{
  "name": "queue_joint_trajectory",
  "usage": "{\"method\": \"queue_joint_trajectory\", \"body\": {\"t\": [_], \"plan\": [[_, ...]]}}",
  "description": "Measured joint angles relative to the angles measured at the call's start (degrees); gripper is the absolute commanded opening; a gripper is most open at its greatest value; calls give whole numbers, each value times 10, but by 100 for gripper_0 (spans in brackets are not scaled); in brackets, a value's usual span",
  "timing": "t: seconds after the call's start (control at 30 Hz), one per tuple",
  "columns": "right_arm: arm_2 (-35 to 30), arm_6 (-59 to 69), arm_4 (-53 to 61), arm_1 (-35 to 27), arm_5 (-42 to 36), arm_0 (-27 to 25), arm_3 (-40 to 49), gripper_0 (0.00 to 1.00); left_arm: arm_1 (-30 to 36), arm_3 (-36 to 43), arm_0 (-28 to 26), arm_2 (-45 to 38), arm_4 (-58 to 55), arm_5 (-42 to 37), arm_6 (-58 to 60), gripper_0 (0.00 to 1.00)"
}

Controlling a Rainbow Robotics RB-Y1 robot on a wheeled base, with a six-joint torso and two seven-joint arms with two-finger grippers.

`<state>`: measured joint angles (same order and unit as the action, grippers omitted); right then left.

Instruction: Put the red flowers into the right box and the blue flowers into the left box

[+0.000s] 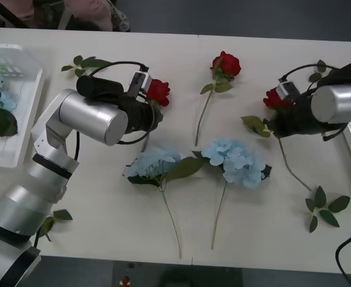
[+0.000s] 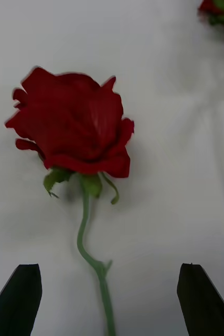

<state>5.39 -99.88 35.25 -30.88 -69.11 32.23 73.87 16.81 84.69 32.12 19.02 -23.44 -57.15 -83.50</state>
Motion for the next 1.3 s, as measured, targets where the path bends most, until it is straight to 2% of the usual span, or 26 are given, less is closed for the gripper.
{"method": "queue_joint_trajectory", "body": {"t": [0.2, 0.43, 0.5, 0.57, 0.63, 0.73, 0.83, 1.03, 1.17, 1.3], "plan": [[-94, 0, 15, -54, -105, 0, 91, 0, 0, 0, 0, 22, 9, -14, 1, 74], [-152, -12, 44, -140, -161, 0, 109, 0, 0, -11, 0, 34, 18, -14, 14, 75], [-182, -42, 60, -156, -170, -1, 97, 0, 0, -22, 0, 34, 30, -13, 16, 80], [-223, -85, 75, -165, -179, -5, 80, 0, 0, -38, 0, 34, 36, -2, 16, 81], [-265, -127, 84, -170, -182, -14, 65, 0, 0, -54, 0, 34, 36, 14, 16, 99], [-316, -166, 93, -179, -181, -39, 43, 0, 0, -72, 0, 34, 36, 25, 16, 100], [-341, -188, 96, -189, -164, -76, 30, 0, 0, -79, 0, 34, 36, 28, 16, 100], [-345, -225, 96, -197, -94, -145, 26, 0, 1, -79, 0, 55, 42, 33, 16, 100], [-326, -226, 95, -197, -16, -155, -14, 0, 1, -79, 0, 63, 44, 38, 16, 100], [-277, -229, 95, -197, 72, -154, -65, 0, 2, -79, 0, 78, 62, 38, 16, 100]]}}
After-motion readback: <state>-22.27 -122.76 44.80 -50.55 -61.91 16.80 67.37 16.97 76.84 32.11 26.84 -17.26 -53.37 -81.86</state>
